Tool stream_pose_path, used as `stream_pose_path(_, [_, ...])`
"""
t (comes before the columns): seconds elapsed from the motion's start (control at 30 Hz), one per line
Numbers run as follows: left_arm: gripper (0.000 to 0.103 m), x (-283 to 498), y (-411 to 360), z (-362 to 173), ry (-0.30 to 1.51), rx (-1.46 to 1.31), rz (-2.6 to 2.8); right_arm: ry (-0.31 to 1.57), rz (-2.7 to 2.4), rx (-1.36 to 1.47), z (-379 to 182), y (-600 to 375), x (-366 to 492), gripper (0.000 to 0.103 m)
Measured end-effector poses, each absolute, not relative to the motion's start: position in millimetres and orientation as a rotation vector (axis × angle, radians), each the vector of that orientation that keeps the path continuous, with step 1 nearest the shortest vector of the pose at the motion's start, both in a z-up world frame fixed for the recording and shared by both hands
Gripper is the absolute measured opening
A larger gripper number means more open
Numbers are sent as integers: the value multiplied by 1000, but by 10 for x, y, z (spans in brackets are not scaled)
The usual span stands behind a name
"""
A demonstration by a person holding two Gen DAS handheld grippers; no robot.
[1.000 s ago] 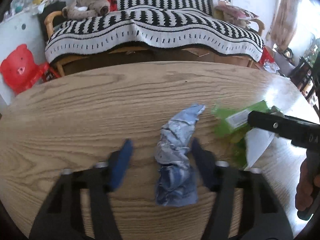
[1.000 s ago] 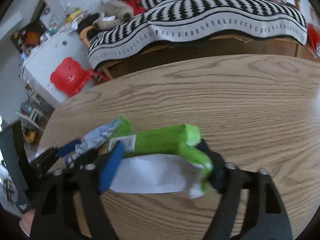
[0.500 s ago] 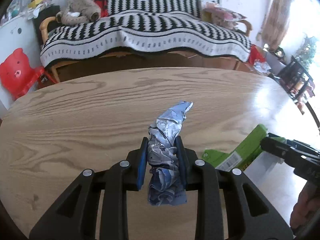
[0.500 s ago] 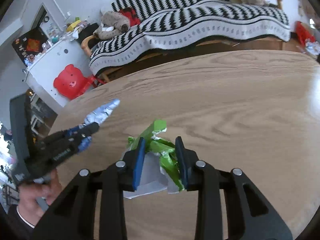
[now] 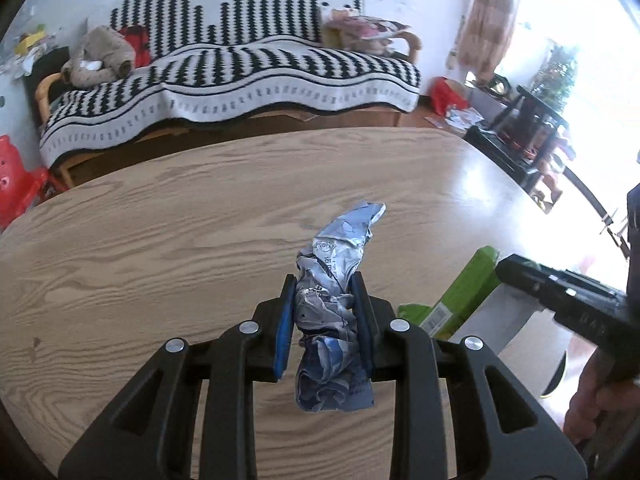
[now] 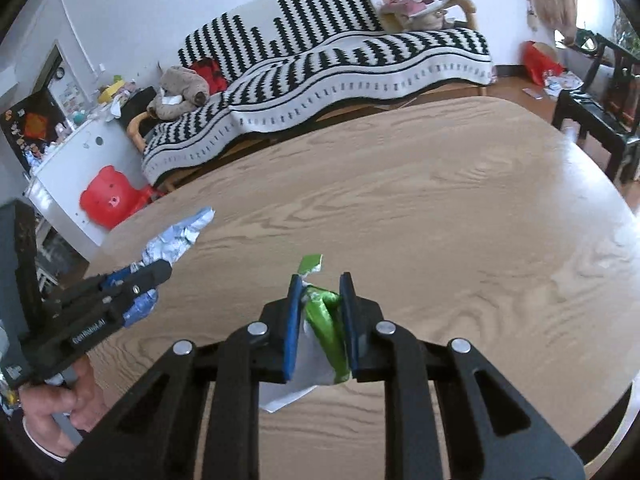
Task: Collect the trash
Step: 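Carry the foil wrapper and green packet over the black bin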
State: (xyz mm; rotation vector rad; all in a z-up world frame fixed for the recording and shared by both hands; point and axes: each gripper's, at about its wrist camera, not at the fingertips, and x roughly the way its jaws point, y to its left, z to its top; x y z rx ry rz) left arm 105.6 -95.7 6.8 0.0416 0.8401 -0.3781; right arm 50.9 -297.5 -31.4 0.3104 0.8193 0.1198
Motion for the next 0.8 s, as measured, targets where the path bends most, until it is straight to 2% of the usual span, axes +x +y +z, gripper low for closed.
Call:
stream_pose_path(0.5, [26, 868, -1913, 81, 839, 111, -522, 753, 4, 341, -157, -3716, -103, 19])
stream_pose_path(0.8, [26, 459, -2815, 35, 844, 152, -685, 710, -157, 411, -99, -4684, -790, 19])
